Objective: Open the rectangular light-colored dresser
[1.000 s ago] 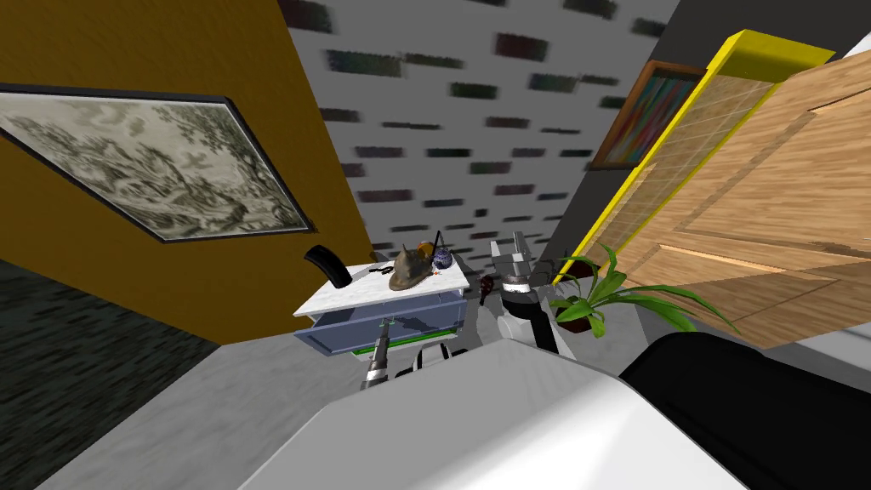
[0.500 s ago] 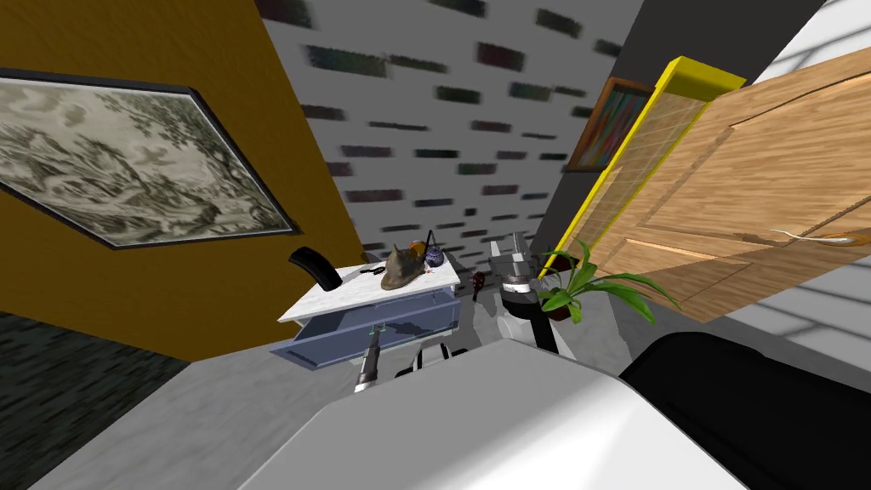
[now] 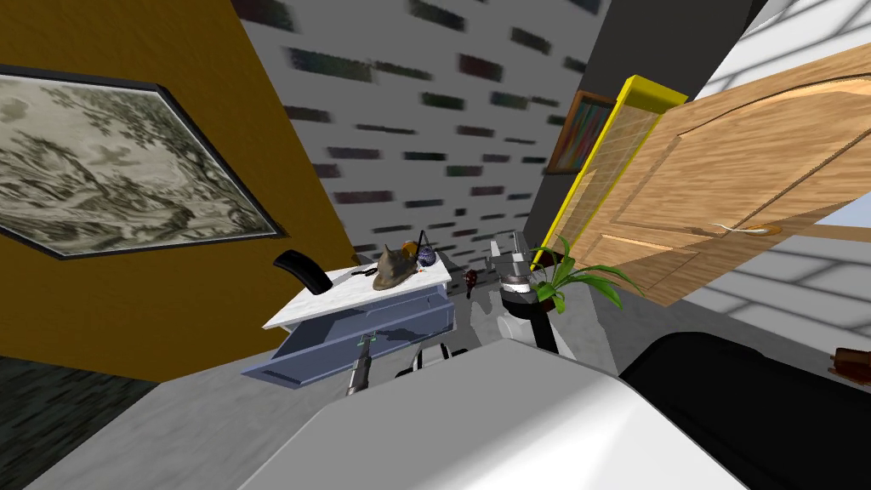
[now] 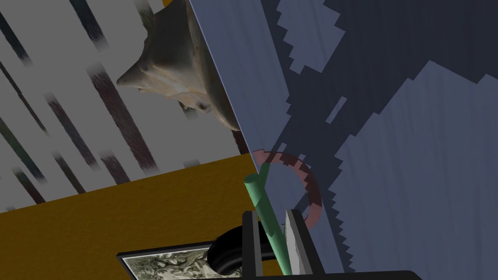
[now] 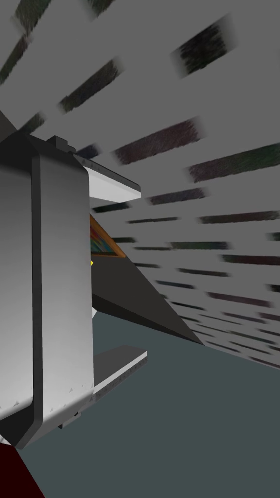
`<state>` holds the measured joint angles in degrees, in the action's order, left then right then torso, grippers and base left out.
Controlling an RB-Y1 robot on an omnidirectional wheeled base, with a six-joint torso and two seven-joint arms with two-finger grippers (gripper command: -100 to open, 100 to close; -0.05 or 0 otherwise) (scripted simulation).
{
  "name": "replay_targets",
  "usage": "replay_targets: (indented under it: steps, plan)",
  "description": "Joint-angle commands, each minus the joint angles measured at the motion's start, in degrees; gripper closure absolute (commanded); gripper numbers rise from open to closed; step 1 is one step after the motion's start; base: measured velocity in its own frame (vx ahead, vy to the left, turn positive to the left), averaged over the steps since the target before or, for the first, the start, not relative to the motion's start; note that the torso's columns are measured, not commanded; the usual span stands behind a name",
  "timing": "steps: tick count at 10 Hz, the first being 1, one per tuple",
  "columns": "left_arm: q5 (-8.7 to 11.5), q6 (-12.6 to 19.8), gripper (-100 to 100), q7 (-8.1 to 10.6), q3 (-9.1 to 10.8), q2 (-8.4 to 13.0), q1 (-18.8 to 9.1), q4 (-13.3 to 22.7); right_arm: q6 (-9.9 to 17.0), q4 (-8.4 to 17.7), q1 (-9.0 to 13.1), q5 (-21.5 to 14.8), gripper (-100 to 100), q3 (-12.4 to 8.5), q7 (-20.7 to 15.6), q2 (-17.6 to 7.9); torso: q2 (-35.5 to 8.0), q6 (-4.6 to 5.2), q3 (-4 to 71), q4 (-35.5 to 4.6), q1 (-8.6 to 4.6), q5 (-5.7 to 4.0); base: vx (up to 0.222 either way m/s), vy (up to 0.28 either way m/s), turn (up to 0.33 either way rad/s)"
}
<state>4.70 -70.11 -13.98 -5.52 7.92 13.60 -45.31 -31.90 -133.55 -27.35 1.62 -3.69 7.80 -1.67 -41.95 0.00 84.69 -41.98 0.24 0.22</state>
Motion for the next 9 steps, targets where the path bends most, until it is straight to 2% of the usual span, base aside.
replay_targets:
  steps: [1, 2, 6, 9]
  plan:
    - [3.2, 0.4, 100, -0.34, -1.44, 1.9, 2.3, -1.4, 0.0, 0.0, 0.0, 0.0, 0, 0.0, 0.0, 0.0, 0.0, -0.02, 0.0, 0.0, 0.02, 0.00, -0.037, -0.030, -0.046]
    - [2.8, 2.0, -100, 0.33, -0.85, 2.4, 1.1, -2.8, 0.0, 0.0, 0.0, 0.0, 0, 0.0, 0.0, 0.0, -0.1, -0.05, 0.0, -0.1, -0.01, -0.03, -0.049, -0.041, 0.018]
    - [3.2, 7.4, -100, 2.20, 0.25, 4.9, -0.9, -6.3, 0.0, 0.0, 0.0, 0.0, 0, 0.0, 0.0, 0.0, -0.4, 0.00, -0.1, -0.3, -0.27, -0.24, -0.067, -0.049, 0.012]
    - [3.3, 9.2, -100, 2.82, 0.61, 5.7, -1.5, -7.5, 0.0, 0.0, 0.0, 0.0, 0, 0.0, 0.0, 0.0, -0.3, 0.00, -0.1, -0.3, -0.23, -0.21, -0.045, -0.029, 0.007]
